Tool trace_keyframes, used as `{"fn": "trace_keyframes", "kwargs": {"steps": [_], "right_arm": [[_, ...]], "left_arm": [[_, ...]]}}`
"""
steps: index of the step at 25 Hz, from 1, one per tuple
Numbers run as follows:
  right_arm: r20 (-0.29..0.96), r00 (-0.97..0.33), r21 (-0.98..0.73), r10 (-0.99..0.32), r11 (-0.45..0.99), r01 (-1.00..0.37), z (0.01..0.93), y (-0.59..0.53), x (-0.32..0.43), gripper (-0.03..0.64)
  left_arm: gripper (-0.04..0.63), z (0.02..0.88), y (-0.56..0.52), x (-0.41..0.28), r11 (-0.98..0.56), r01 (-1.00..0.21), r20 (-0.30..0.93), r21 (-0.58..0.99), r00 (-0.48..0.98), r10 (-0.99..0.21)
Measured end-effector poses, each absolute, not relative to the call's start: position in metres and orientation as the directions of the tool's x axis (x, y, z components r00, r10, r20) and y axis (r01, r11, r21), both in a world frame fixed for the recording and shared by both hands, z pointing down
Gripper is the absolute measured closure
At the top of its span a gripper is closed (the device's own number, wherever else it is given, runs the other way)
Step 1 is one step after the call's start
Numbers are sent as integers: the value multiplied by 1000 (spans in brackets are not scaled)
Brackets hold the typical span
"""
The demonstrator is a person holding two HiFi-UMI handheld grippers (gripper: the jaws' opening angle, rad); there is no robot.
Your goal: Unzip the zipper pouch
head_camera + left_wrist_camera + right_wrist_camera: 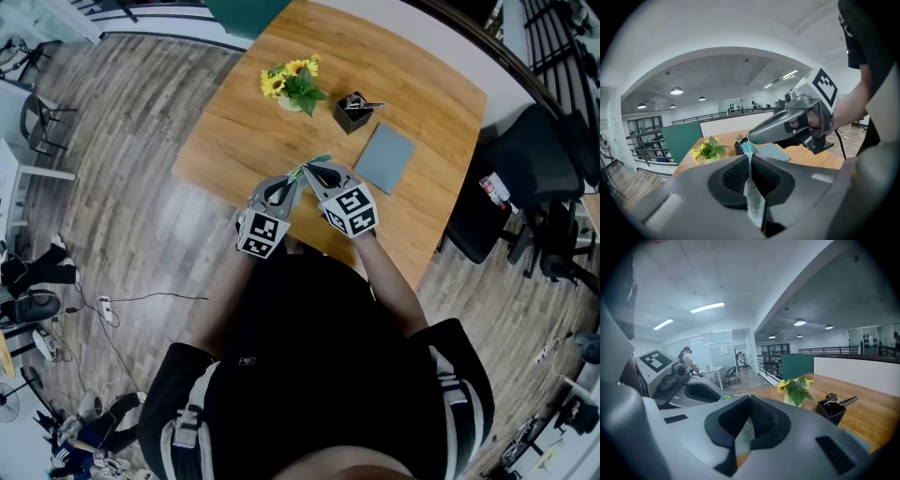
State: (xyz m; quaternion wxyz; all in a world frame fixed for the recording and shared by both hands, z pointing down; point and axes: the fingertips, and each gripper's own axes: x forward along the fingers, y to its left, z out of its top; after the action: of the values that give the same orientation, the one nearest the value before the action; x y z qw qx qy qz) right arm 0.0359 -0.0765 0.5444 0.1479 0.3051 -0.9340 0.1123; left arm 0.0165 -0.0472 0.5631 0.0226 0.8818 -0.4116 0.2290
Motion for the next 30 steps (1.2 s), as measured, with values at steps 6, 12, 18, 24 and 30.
{"fn": "trace_keyframes", "kwargs": {"steps": [6,12,18,24,30], "right_arm": [[349,-759,-118,-550,777,-618,547,-79,43,612],[355,-748,-111,-561,769,-629,550,-80,50,611],[353,-745,-109,-566,766,-633,550,-79,53,612],[351,-741,-107,-572,762,-639,550,-81,53,611],[356,-736,-105,-576,758,-644,552,-82,55,611]], "left_arm": [[589,561,-47,22,-667,-729,413,-153,566,-713],[589,562,-44,25,-673,-725,426,-144,569,-704],[589,559,-43,26,-673,-723,418,-155,569,-708],[589,554,-44,28,-676,-719,404,-162,577,-710],[589,553,-42,24,-678,-717,404,-164,578,-709]]}}
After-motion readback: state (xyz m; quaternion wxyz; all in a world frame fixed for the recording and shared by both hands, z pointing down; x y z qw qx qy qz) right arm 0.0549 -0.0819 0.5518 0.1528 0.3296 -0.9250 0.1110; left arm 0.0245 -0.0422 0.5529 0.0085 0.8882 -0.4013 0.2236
